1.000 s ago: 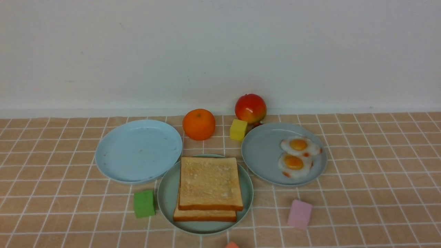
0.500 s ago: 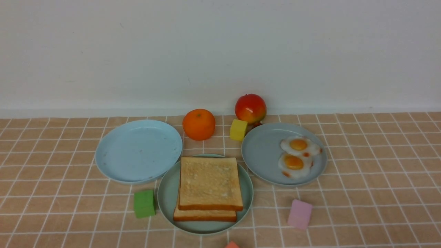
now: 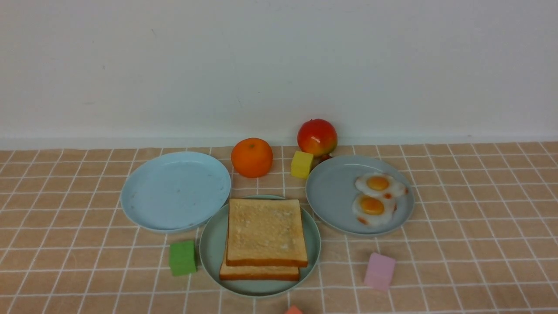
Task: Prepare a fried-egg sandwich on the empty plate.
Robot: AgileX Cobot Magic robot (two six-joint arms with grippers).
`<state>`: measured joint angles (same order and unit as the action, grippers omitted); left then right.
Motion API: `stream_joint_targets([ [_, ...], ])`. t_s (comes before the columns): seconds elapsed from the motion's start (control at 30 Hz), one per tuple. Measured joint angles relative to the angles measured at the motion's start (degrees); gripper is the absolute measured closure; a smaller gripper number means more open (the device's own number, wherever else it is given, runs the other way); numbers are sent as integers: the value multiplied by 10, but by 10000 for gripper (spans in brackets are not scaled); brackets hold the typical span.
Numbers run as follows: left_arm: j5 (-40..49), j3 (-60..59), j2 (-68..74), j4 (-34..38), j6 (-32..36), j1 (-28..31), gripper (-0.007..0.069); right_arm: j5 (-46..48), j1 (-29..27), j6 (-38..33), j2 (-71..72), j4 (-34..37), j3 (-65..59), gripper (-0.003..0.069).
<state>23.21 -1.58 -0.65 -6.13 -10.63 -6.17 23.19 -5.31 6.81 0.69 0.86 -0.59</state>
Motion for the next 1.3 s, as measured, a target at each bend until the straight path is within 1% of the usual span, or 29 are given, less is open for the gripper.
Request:
stream_joint_targets([
  [0.2,0,0,0,0,0,0,601,-5,-1,20,0,-9,-1,489],
  [1.3,0,0,0,0,0,0,585,-6,-1,21,0,-9,-2,466],
])
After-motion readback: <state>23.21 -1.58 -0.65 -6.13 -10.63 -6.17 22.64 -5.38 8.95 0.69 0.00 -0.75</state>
